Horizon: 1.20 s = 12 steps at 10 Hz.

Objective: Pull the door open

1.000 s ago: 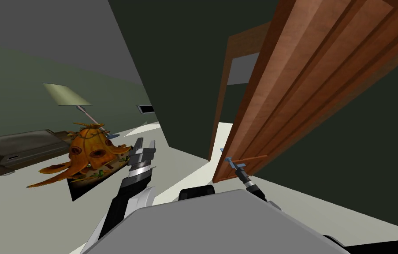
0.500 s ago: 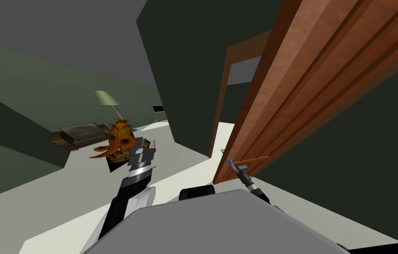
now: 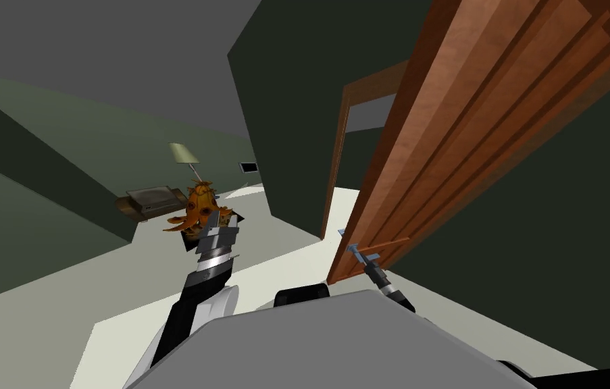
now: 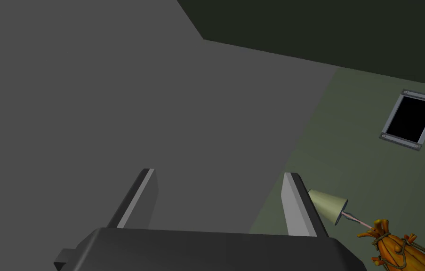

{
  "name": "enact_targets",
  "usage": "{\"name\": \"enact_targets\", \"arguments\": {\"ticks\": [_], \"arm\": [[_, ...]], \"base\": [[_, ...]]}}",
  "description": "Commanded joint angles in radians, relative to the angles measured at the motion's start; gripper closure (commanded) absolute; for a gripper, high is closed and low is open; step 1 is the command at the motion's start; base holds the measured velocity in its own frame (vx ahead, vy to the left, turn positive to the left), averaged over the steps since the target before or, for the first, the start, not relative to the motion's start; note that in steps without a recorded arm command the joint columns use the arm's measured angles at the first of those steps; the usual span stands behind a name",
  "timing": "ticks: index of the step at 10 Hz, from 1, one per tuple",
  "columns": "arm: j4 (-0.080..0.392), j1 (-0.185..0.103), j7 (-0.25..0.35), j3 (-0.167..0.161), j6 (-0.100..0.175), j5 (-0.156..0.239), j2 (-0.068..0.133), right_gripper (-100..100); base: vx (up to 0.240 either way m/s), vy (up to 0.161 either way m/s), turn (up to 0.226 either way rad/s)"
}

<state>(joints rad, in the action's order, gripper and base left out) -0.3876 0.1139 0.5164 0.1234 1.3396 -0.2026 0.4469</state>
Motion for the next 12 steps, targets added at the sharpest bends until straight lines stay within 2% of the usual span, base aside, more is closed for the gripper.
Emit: {"name": "enact_targets", "arguments": {"ticks": [1, 3, 4, 6, 7, 8, 10, 12], "arm": [[-0.014, -0.011, -0.007, -0.012, -0.024, 0.014, -0.004, 100], [-0.013, -0.02, -0.013, -0.019, -0.035, 0.022, -0.007, 100], [-0.013, -0.042, -0.025, -0.034, -0.059, 0.041, -0.013, 100], [-0.015, -0.042, -0.025, -0.034, -0.059, 0.041, -0.013, 100], [-0.012, -0.061, -0.035, -0.047, -0.079, 0.057, -0.018, 100], [-0.012, -0.061, -0.035, -0.047, -0.079, 0.057, -0.018, 100], [-0.011, -0.094, -0.053, -0.071, -0.115, 0.085, -0.027, 100], [-0.011, -0.101, -0.057, -0.076, -0.123, 0.091, -0.028, 100]], "base": [[-0.188, -0.087, 0.16], [-0.173, -0.035, 0.072], [-0.21, -0.066, 0.147], [-0.116, -0.053, 0.045], [-0.108, -0.028, 0.072], [-0.114, -0.037, 0.09], [-0.173, -0.072, 0.161], [-0.144, -0.058, 0.073]]}}
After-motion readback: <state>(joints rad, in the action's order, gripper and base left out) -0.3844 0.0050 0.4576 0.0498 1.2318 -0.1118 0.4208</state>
